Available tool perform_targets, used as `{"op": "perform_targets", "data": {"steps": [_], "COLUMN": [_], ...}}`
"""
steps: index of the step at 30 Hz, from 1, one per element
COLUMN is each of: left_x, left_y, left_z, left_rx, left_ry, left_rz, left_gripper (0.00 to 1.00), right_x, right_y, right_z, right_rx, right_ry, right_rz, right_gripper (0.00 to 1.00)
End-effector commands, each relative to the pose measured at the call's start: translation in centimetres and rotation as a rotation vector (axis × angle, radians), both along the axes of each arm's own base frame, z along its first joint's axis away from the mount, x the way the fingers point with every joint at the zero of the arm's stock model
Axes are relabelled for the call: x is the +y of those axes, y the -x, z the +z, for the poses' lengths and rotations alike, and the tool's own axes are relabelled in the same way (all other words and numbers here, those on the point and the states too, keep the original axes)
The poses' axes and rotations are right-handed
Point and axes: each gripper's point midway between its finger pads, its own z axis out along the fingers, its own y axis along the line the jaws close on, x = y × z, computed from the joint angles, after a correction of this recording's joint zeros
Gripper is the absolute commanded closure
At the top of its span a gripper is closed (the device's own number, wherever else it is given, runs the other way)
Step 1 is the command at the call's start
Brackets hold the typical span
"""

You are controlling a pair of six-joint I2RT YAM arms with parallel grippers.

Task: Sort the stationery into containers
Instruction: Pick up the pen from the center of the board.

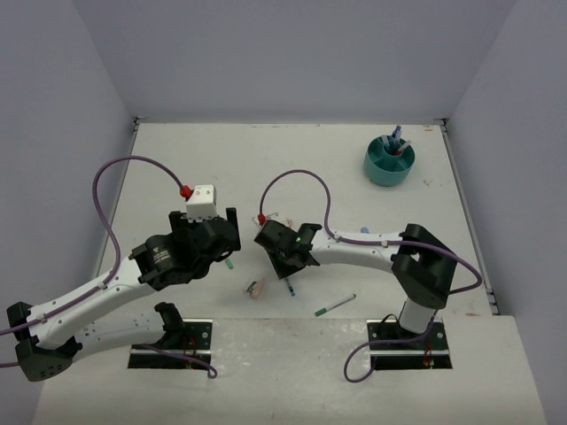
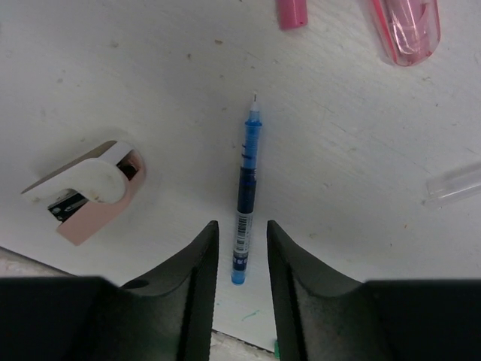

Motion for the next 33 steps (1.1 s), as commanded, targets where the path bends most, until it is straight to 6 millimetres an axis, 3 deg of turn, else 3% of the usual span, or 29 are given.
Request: {"op": "perform_targets", "data": {"steps": [1, 15, 21, 24, 27, 31, 32, 33], "left_x": [0.4, 0.5, 0.4, -0.4, -2.5, -6.8, -8.3, -10.1], "left_y": [0.1, 0.1, 0.1, 0.1, -0.1, -1.1, -1.5, -2.1], "left_z": [-0.7, -0.6, -0.6, -0.3, 0.6, 1.9, 1.7, 0.8], "left_rx": [0.001, -0.018, -0.017, -0.010, -0.005, -0.016, -0.005, 0.027], "left_ry": [-0.041, -0.021, -0.018, 0.000, 0.054, 0.134, 0.134, 0.106], "left_rz": [-0.017, -0.024, -0.026, -0.057, -0.126, -0.238, -0.273, -0.312], "left_gripper": [0.00, 0.00, 0.00, 0.00, 0.00, 0.00, 0.00, 0.00], "right_x": [0.1, -0.9, -2.2, -2.3, -3.3, -9.5, -12.1, -13.9], "right_y": [-0.3, 0.7, 0.7, 0.4, -0.6, -3.9, -5.3, -6.3], "right_z": [-0.1, -3.9, -4.9, -2.7, 2.6, 8.6, 11.1, 12.1], "right_rx": [0.007, 0.078, 0.074, 0.036, -0.043, -0.174, -0.241, -0.277], "right_ry": [0.025, 0.115, 0.165, 0.131, 0.023, -0.090, -0.145, -0.155], "right_rz": [-0.034, -0.052, -0.074, -0.075, -0.089, -0.223, -0.298, -0.348], "right_gripper": [0.72, 0.76, 1.00, 1.00, 1.00, 1.00, 1.00, 1.00]}}
